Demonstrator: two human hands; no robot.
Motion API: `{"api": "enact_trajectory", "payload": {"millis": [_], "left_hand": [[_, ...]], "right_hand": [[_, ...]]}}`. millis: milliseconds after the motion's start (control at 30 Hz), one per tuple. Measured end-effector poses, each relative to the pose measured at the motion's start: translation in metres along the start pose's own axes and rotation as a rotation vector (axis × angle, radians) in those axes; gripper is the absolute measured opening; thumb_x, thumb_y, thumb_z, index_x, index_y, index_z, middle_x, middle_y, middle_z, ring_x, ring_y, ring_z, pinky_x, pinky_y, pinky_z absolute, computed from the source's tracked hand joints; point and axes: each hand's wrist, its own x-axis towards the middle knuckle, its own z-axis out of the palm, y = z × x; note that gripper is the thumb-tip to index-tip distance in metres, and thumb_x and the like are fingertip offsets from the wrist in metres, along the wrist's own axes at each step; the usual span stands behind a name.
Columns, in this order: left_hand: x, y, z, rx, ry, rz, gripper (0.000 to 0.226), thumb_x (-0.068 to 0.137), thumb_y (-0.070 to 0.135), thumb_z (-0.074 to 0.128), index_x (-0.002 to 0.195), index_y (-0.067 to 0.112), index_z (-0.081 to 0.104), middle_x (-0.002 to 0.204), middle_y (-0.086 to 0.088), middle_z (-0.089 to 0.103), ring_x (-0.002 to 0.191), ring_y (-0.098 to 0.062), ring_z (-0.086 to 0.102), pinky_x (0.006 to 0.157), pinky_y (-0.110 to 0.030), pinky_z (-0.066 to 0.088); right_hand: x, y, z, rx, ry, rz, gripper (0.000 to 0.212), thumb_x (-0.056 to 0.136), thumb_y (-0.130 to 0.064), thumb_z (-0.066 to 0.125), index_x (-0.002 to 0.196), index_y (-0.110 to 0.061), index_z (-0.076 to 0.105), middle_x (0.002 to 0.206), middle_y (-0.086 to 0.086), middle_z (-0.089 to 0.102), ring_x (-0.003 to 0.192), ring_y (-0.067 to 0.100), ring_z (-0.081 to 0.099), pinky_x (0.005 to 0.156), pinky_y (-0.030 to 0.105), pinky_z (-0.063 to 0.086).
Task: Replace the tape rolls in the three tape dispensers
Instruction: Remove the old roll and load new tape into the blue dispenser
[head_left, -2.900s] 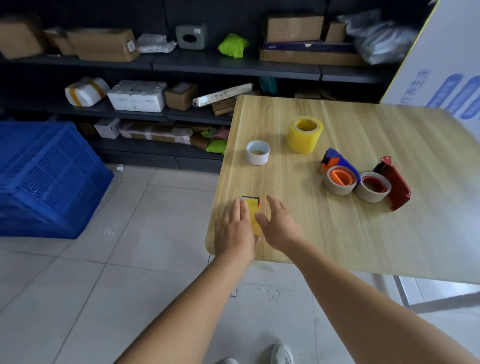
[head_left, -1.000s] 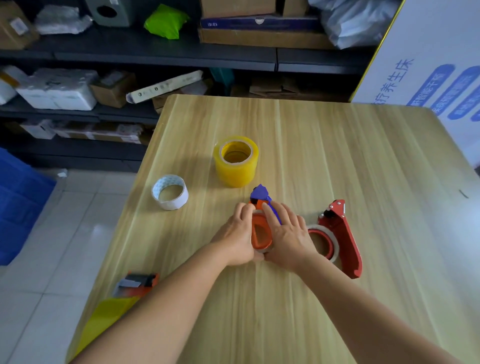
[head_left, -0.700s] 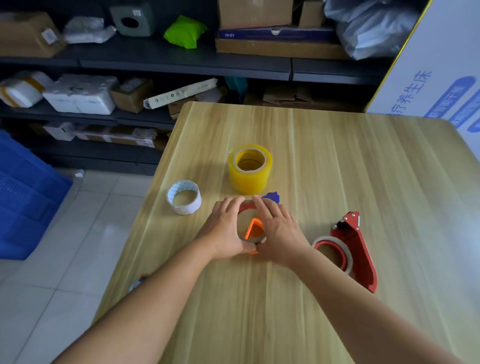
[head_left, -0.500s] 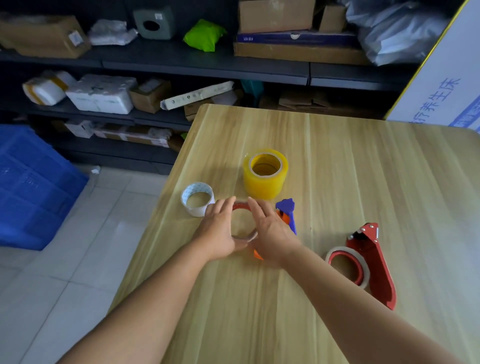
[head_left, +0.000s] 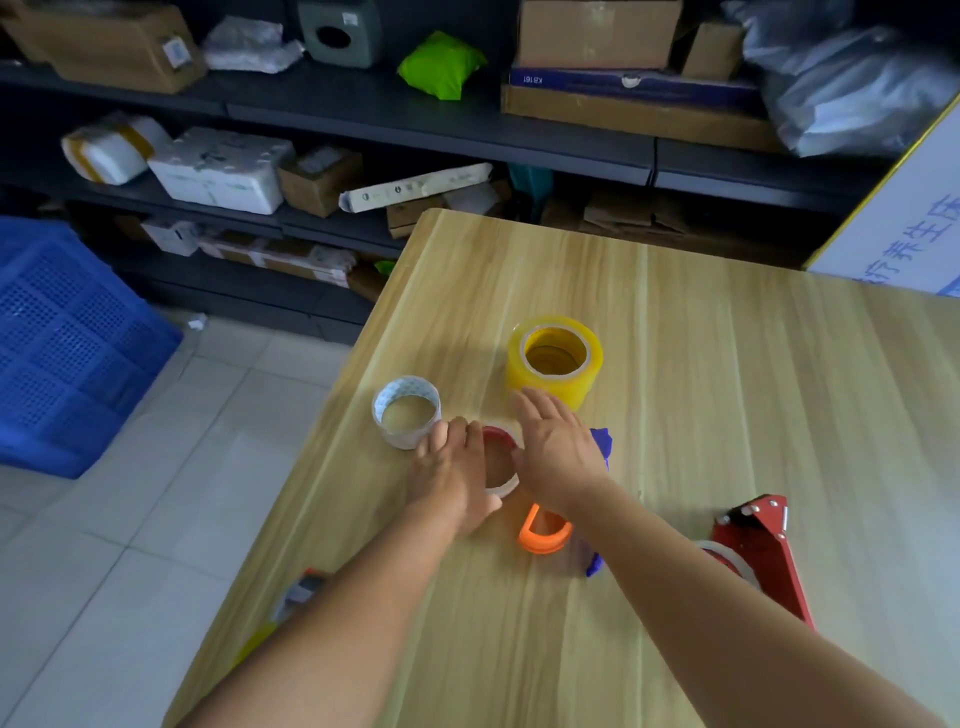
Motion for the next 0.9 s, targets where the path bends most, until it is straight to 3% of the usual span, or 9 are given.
{"api": "enact_trajectory", "payload": {"millis": [200,367,467,800,900], "left_hand": [[0.013,0.000,-0.011,0.056,0.027,0.033,0.088,0.079,0.043,0.066,0.147,0.016,0.018,0.143,-0.001,0.028,0.130,-0.024,0.024,0.107,-0.035,0.023],[0.022,0.003,-0.019,-0.017,0.043,0.021,0.086,0.079,0.048,0.063,0.146,0.017,0.019,0.143,0.002,0.032,0.130,-0.023,0.027,0.105,-0.035,0.025],[0.028,0.003,-0.022,-0.076,0.076,0.013,0.080,0.084,0.047,0.059,0.147,0.018,0.019,0.145,0.003,0.033,0.132,-0.022,0.027,0.107,-0.035,0.025],[0.046,0.022,-0.043,-0.446,0.021,-0.048,0.070,0.093,0.047,0.047,0.149,0.014,0.022,0.151,-0.007,0.034,0.138,-0.026,0.026,0.110,-0.039,0.026],[0.048,0.036,-0.053,-0.651,0.014,-0.102,0.065,0.096,0.047,0.043,0.146,0.008,0.030,0.146,-0.012,0.043,0.134,-0.026,0.040,0.107,-0.037,0.033]], "right_hand": [[0.031,0.018,-0.006,-0.106,0.029,0.105,0.066,0.091,-0.012,0.042,0.151,-0.018,0.014,0.159,0.000,0.014,0.146,0.019,0.004,0.115,0.032,0.006],[0.043,0.027,-0.005,-0.095,0.074,0.126,0.056,0.090,-0.014,0.051,0.143,-0.022,0.034,0.143,-0.001,0.044,0.136,0.021,0.029,0.108,0.030,0.020],[0.050,0.029,-0.007,-0.090,0.097,0.147,0.046,0.092,-0.019,0.053,0.136,-0.025,0.044,0.132,-0.003,0.052,0.128,0.021,0.037,0.103,0.030,0.024],[0.036,0.038,-0.023,0.105,0.221,0.112,0.032,0.085,-0.017,0.063,0.117,-0.014,0.059,0.115,0.003,0.061,0.114,0.024,0.046,0.095,0.030,0.035],[0.021,0.036,-0.032,0.113,0.314,0.043,0.028,0.077,-0.010,0.070,0.104,-0.010,0.064,0.102,0.004,0.065,0.103,0.029,0.054,0.088,0.034,0.041]]}}
